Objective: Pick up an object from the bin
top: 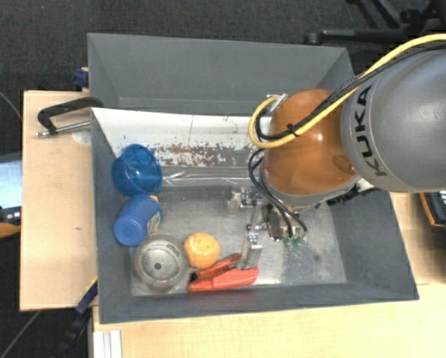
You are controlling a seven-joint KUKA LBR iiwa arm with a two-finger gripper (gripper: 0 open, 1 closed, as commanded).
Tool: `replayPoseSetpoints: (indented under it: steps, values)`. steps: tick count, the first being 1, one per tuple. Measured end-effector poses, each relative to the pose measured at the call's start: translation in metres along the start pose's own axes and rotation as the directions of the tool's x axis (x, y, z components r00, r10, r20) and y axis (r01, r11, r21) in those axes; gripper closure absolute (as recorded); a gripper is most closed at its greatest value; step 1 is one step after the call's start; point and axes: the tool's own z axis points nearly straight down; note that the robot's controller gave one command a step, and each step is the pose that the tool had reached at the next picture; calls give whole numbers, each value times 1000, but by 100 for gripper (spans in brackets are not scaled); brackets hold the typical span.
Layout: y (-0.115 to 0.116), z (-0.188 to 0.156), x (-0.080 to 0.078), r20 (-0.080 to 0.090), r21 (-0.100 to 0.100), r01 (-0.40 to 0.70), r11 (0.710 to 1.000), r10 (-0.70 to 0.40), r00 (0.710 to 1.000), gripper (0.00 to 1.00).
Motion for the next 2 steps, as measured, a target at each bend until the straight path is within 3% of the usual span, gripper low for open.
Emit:
replayPoseSetpoints:
  steps: [1,2]
  values:
    - [-1,-4,-1,7,-1,-2,1000,2,1000,0]
    - [17,35,-2,13,0,148,989,-148,989,0]
